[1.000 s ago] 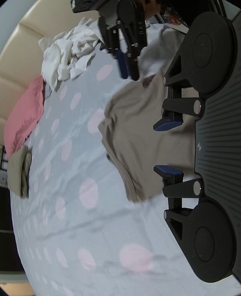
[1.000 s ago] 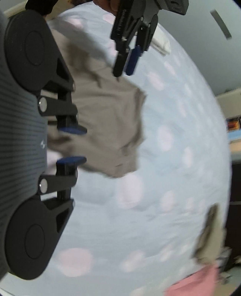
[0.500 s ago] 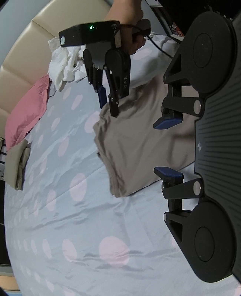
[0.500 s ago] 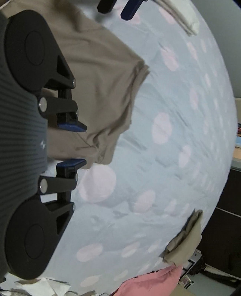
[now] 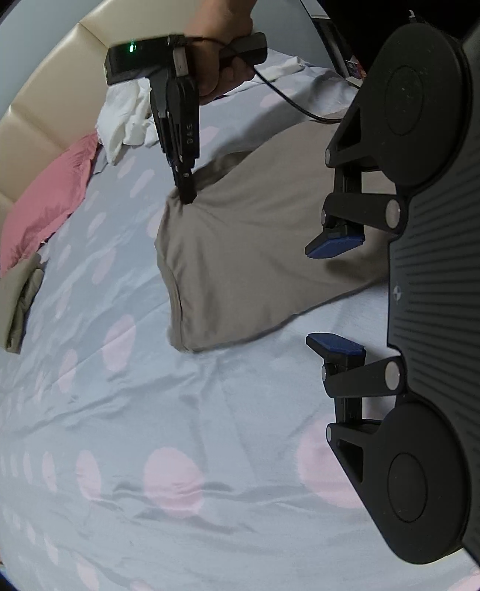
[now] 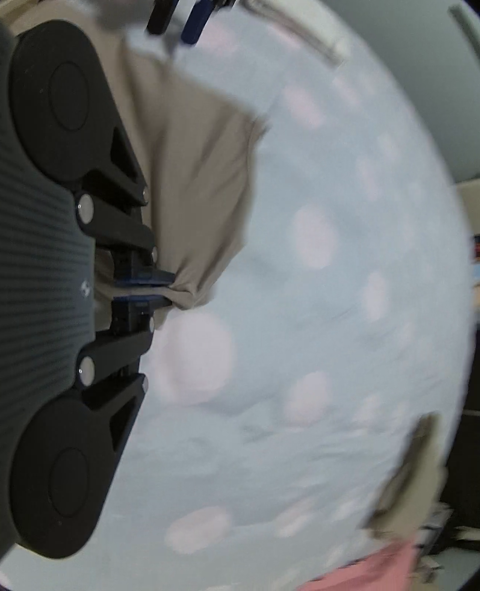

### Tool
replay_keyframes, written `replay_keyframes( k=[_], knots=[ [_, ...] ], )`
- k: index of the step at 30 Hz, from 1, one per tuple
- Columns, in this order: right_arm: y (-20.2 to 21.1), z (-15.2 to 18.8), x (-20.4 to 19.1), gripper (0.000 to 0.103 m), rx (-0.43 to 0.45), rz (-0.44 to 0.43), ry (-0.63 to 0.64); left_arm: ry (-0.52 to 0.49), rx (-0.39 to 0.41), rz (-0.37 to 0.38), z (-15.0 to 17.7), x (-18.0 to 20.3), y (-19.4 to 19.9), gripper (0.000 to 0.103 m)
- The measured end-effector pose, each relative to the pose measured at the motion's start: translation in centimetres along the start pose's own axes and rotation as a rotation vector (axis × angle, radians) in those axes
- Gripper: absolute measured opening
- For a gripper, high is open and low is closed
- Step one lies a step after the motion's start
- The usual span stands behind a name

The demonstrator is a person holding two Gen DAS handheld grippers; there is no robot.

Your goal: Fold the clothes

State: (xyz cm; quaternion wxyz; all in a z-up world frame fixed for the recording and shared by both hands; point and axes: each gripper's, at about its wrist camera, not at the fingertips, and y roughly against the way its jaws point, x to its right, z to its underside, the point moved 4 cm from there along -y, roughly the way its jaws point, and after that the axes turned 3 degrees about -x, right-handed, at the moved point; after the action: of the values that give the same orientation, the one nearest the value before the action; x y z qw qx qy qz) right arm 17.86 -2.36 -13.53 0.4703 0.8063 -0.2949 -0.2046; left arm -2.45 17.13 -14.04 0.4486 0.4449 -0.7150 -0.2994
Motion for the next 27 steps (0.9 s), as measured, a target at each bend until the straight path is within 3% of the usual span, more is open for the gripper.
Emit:
replay_keyframes(
  k=[2, 3, 7, 10, 14, 16, 21, 22, 23, 27],
  knots=[
    [0.1, 0.3, 0.5, 0.034, -0.004, 0.052, -0.002, -0.010, 0.001, 0.001, 0.0, 0.3, 0.0, 0.042],
    [0.4, 0.3, 0.5, 0.039, 0.003, 0.076, 0.004, -0.009, 0.000, 0.003, 0.0, 0.4, 0.0, 0.042],
    [2.9, 0.7, 0.7, 0.040, 0.028, 0.077, -0.016, 0.010, -0.007, 0.027, 0.3, 1.0, 0.5, 0.042],
    [5.2, 2.5, -0.3, 0.040, -0.001, -0.030, -0.027, 0.020, -0.020, 0.054, 1.3, 2.0, 1.5, 0.044],
    [6.7, 7.4, -4.7, 0.040, -0.124, -0.224, 0.096, -0.018, -0.078, 0.055, 4.1, 4.4, 1.3, 0.048],
    [6.8, 9.7, -6.4, 0.040, -0.173, -0.225, 0.134, -0.046, -0.115, 0.047, 5.5, 5.7, 0.8, 0.048],
    [6.0, 13.3, -7.0, 0.042, -0.253, -0.258, 0.018, -0.013, -0.163, 0.028, 7.6, 6.9, -0.1, 0.049],
    [5.8, 13.8, -6.8, 0.037, -0.259, -0.260, -0.001, 0.001, -0.167, 0.029, 7.9, 6.9, -0.3, 0.049],
    [5.8, 14.1, -6.8, 0.009, -0.259, -0.272, 0.000, -0.011, -0.162, 0.016, 8.1, 6.9, -0.4, 0.049],
    [7.9, 13.7, -6.4, 0.005, -0.202, -0.261, 0.044, -0.060, -0.144, -0.035, 9.0, 7.0, -0.5, 0.049]
  ],
)
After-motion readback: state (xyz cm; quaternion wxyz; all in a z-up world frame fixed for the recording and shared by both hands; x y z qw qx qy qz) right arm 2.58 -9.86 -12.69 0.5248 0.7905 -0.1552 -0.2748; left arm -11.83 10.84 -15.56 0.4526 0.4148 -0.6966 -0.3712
